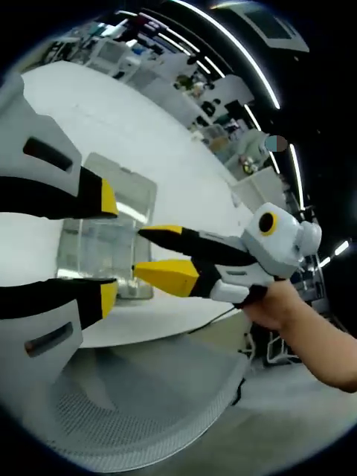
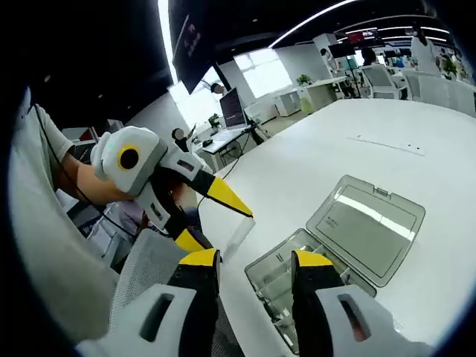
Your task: Insert the divider into the dual guide fixture by aligning both edges with the guide slots and pushing it downward to the bottom, including one-sided entry, uneven engagement, binding, and posture correction.
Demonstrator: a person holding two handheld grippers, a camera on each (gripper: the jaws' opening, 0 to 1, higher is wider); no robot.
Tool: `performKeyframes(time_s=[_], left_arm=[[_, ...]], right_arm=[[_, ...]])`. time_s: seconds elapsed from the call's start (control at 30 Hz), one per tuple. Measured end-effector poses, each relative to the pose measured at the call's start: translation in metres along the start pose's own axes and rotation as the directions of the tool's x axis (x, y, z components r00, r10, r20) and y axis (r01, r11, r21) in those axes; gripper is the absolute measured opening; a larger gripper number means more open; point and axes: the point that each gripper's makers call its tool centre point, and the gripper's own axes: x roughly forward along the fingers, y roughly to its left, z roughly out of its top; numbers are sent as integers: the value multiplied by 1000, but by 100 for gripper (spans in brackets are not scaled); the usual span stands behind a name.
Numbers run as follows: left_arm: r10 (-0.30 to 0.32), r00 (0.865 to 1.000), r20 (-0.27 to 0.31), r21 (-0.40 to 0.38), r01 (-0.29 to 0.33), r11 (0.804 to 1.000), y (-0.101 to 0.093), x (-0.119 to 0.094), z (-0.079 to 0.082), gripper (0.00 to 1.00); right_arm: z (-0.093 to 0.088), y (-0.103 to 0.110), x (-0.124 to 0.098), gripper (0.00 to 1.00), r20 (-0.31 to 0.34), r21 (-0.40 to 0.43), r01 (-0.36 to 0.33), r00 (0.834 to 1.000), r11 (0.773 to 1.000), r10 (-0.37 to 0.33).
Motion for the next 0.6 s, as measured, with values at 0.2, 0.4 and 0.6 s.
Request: performKeyframes(time_s=[0.2,0.4,0.6], left_arm=[[8,1000,22,55,-9,998,1,2,9,27],[11,999,37,84,-14,996,3,4,16,27],[20,999,39,117,-24,993,3,6,18,27]], right_arm=[[4,3,0,23,5,18,-14,1000,1000,14],[6,6,-2,16,16,43,-27,1000,999,26],[7,8,-2,9,21,70,-44,999,997,43]])
